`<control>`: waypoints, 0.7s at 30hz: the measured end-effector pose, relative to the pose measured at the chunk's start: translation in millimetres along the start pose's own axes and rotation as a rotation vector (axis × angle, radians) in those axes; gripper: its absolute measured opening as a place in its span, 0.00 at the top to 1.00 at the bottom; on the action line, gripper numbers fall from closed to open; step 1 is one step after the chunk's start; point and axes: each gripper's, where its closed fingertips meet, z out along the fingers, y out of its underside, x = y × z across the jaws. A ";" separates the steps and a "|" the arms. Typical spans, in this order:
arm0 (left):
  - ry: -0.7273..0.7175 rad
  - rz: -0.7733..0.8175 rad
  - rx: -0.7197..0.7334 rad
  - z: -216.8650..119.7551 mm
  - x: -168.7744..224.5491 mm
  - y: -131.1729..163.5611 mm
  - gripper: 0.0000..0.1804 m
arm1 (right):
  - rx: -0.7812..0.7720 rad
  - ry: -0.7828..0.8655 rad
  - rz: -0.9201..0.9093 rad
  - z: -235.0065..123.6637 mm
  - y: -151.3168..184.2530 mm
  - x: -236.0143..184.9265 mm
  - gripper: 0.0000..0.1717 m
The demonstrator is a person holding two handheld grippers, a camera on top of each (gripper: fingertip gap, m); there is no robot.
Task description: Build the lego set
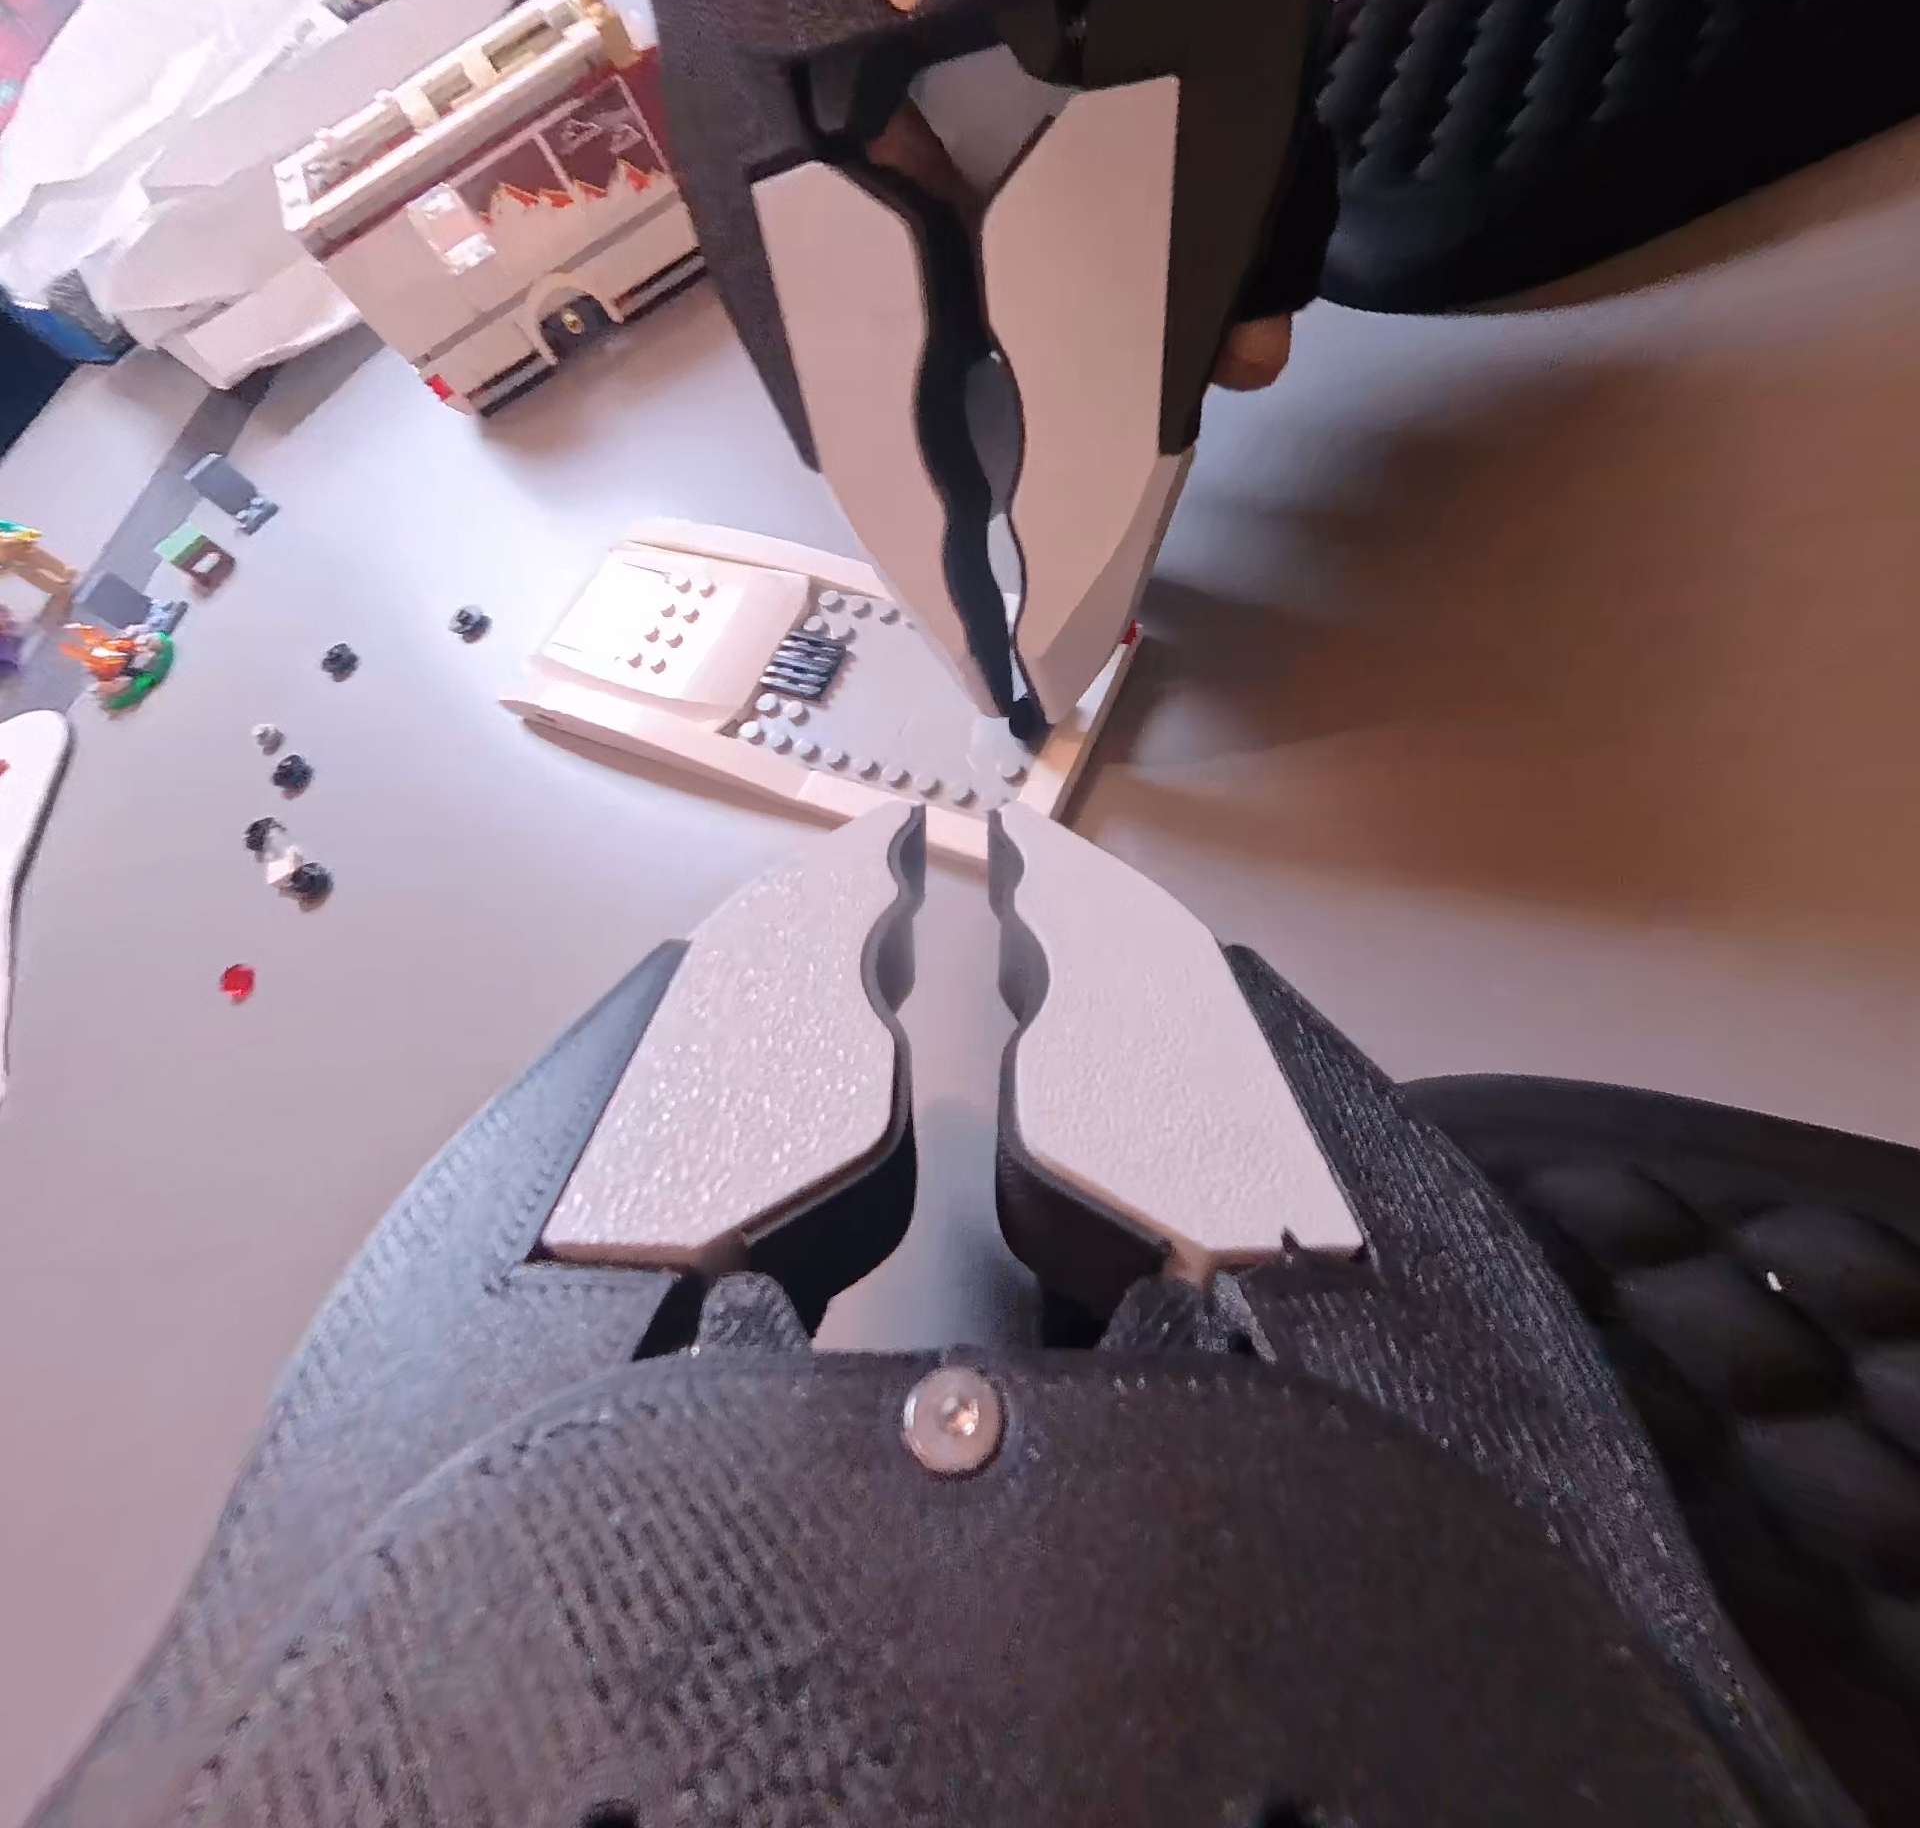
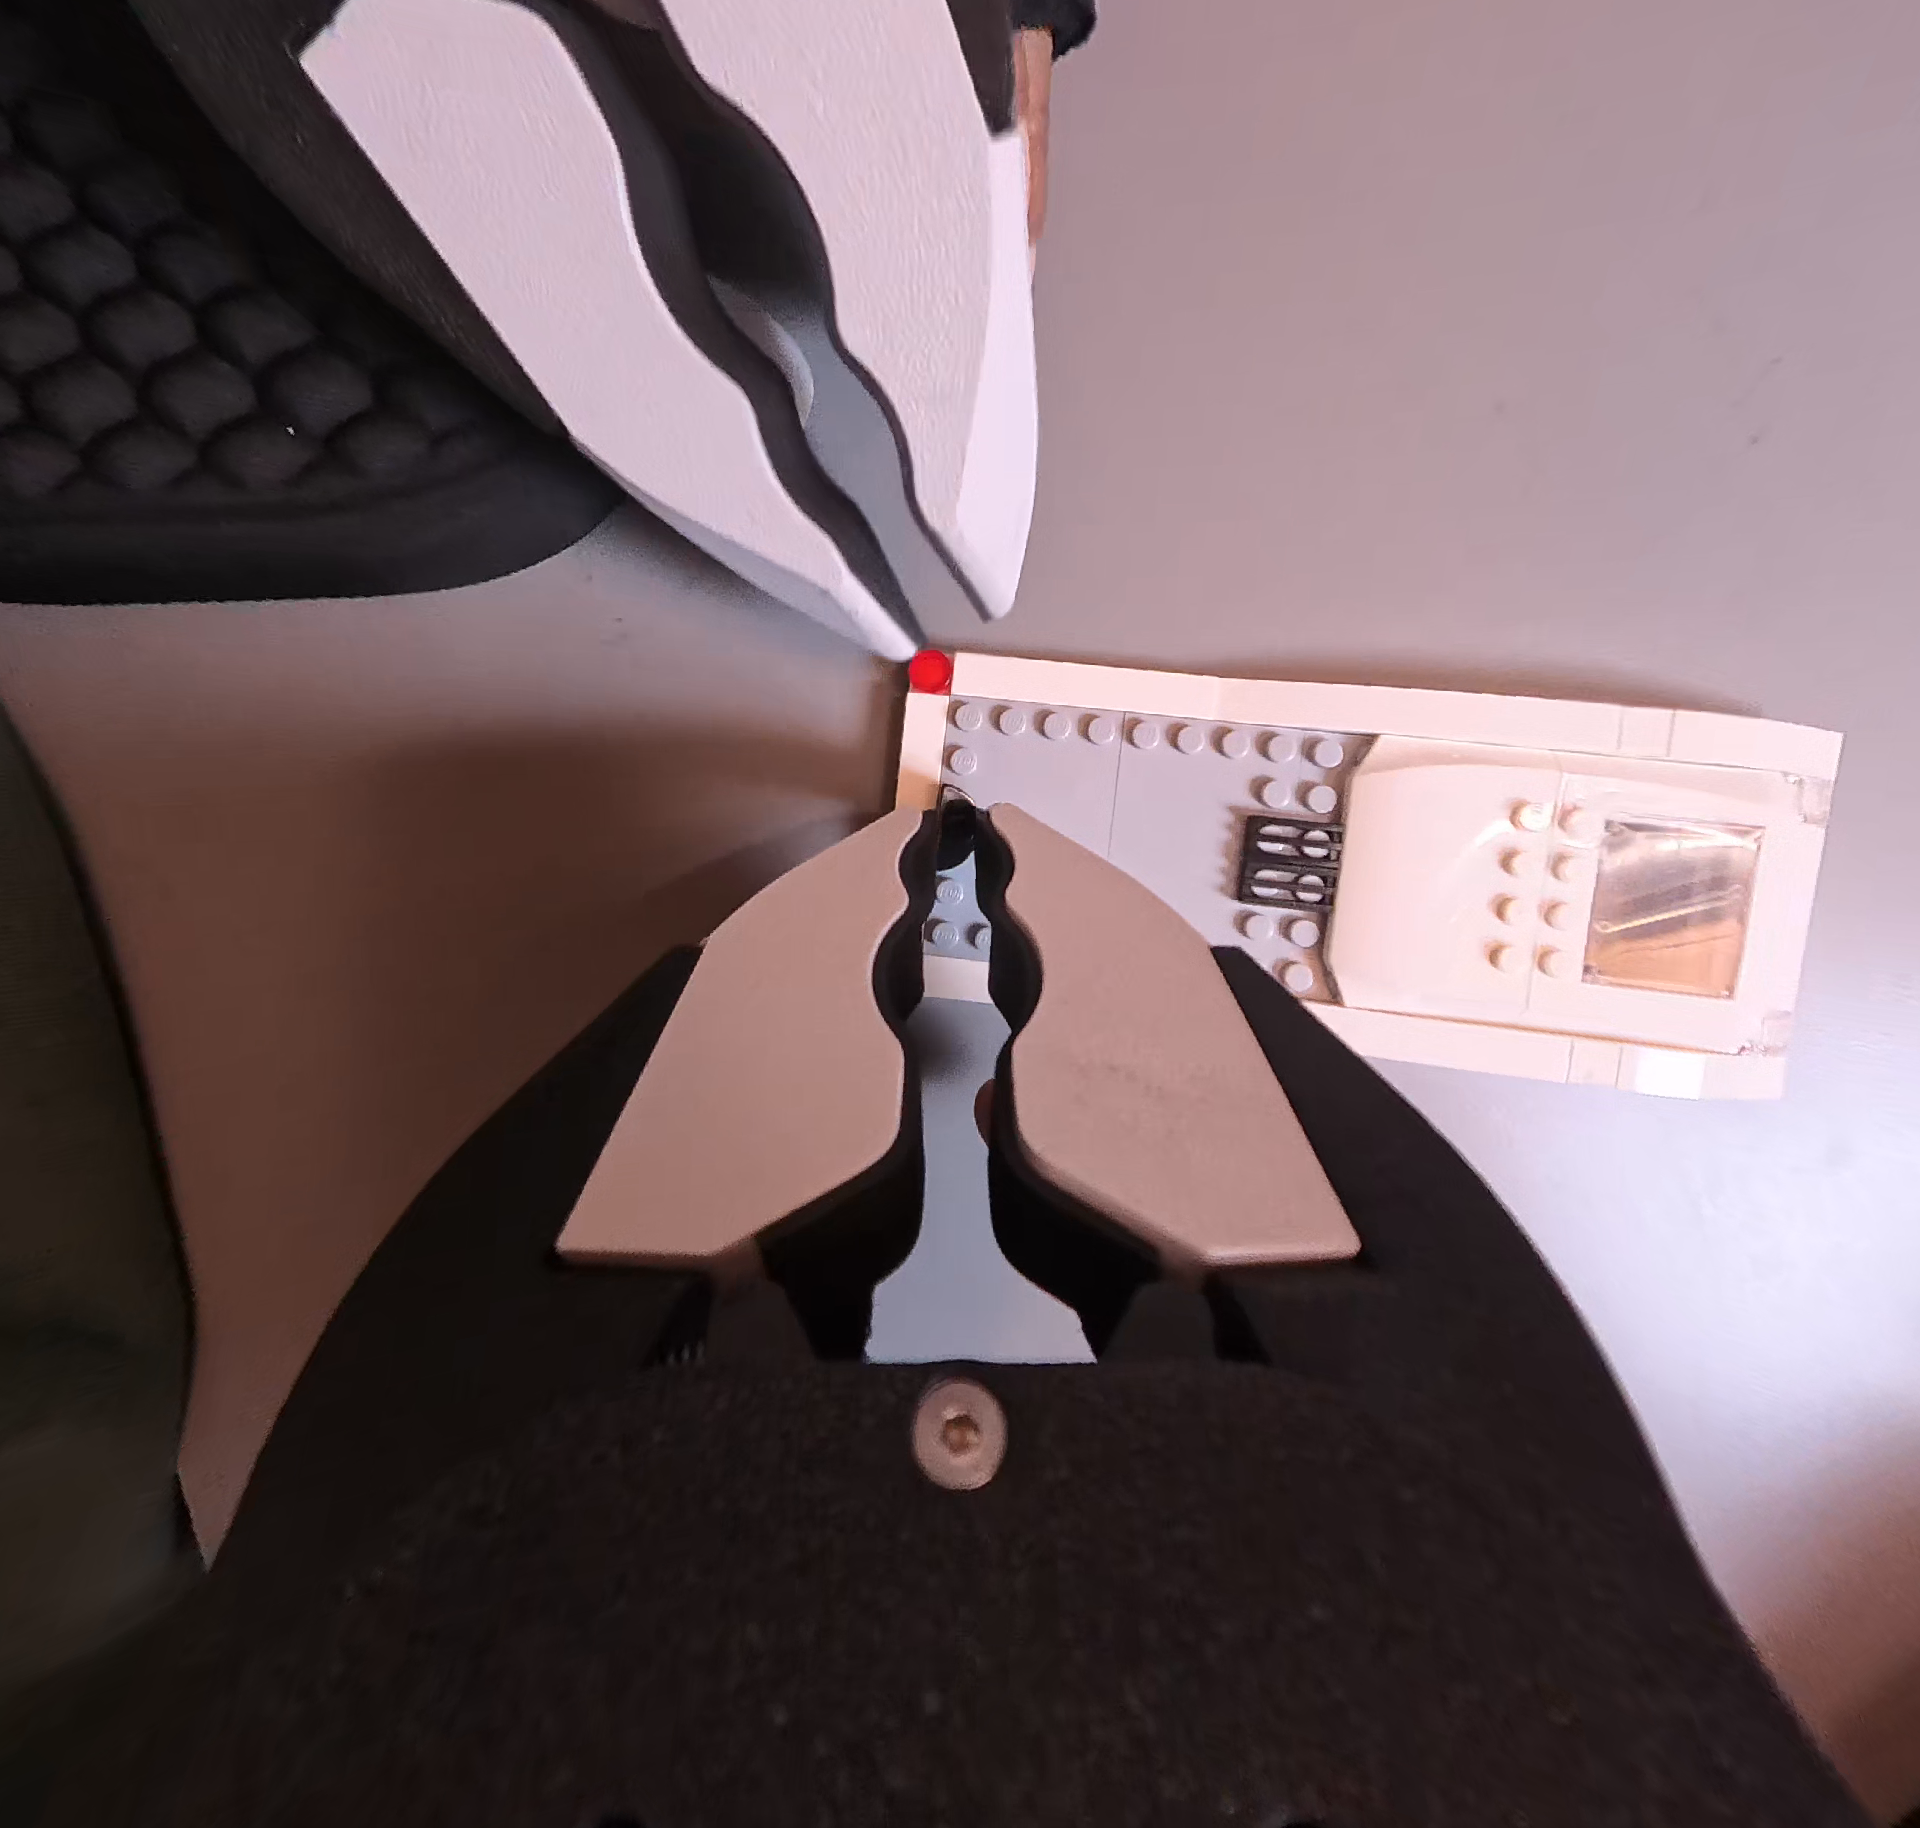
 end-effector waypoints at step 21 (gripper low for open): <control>0.123 -0.031 -0.090 10.3 11.5 7.9 1.00 | -0.170 0.111 0.018 2.1 2.4 0.9 0.97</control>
